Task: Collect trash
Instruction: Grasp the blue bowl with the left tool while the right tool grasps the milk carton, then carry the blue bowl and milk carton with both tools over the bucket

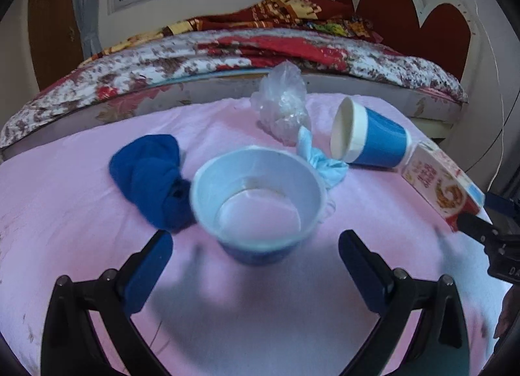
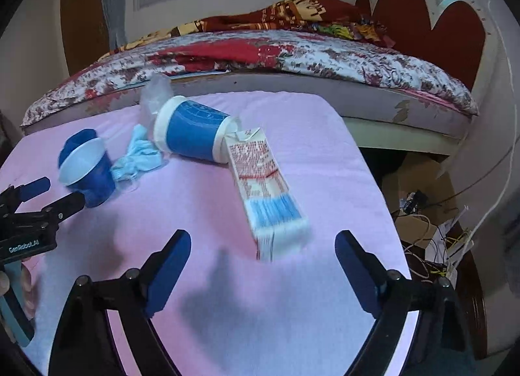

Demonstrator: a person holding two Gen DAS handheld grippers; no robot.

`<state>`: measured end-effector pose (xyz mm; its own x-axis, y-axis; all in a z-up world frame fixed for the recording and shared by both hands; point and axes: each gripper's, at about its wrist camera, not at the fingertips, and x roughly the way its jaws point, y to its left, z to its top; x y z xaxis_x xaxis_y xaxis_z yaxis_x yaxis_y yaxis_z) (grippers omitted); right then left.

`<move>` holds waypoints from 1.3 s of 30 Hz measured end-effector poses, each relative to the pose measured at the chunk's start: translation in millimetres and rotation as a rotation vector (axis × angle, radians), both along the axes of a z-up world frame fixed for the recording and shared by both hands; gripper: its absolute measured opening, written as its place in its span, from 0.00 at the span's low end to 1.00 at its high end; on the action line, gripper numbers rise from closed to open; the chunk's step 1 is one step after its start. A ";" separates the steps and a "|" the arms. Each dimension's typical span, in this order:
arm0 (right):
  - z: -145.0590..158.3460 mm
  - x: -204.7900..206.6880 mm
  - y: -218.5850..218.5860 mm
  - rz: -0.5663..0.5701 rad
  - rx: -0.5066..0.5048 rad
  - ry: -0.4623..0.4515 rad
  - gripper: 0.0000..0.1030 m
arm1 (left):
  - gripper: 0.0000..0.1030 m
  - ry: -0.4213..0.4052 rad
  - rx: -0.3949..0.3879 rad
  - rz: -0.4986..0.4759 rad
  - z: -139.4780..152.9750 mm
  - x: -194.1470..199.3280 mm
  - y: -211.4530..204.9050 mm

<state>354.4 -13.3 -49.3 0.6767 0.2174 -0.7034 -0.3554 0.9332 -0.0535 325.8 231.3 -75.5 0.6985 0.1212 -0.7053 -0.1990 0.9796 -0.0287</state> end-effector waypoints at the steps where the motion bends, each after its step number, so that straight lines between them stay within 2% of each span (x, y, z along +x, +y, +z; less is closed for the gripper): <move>1: -1.6 7.2 2.6 0.002 -0.004 0.005 0.89 | 0.99 0.003 -0.006 -0.003 -1.4 4.3 1.2; 7: -6.5 29.1 13.2 0.018 -0.003 0.016 0.86 | 0.98 0.016 -0.012 -0.009 -6.0 27.4 6.5; 10: -9.5 35.0 14.6 0.017 0.004 0.029 0.79 | 0.96 -0.003 -0.008 -0.013 -1.7 28.3 6.9; 12: -10.3 36.9 14.1 0.019 0.011 0.032 0.75 | 0.93 0.001 -0.014 -0.017 -2.7 29.8 7.0; 13: -10.7 37.0 13.8 0.018 0.013 0.033 0.73 | 0.87 0.007 -0.019 -0.021 -4.1 31.5 7.3; 14: -10.9 37.1 13.7 0.018 0.015 0.034 0.68 | 0.78 0.012 -0.025 -0.023 -5.3 31.6 7.6; 15: -11.5 37.5 13.3 0.021 0.019 0.042 0.62 | 0.78 0.016 -0.031 -0.022 -6.0 30.7 8.0; 16: -12.0 37.9 12.9 0.022 0.019 0.049 0.42 | 0.77 0.008 -0.035 -0.023 -5.2 28.3 7.9; 17: -12.3 38.1 12.0 0.027 0.024 0.059 0.39 | 0.77 0.003 -0.039 -0.025 -4.3 24.8 7.7; 28: -7.7 5.7 0.0 0.025 0.051 0.049 0.38 | 0.77 -0.032 -0.007 -0.047 6.9 -17.4 -2.7; 39: 15.0 -68.6 -25.8 0.032 0.078 -0.006 0.36 | 0.76 -0.066 0.000 -0.134 24.4 -65.8 -44.0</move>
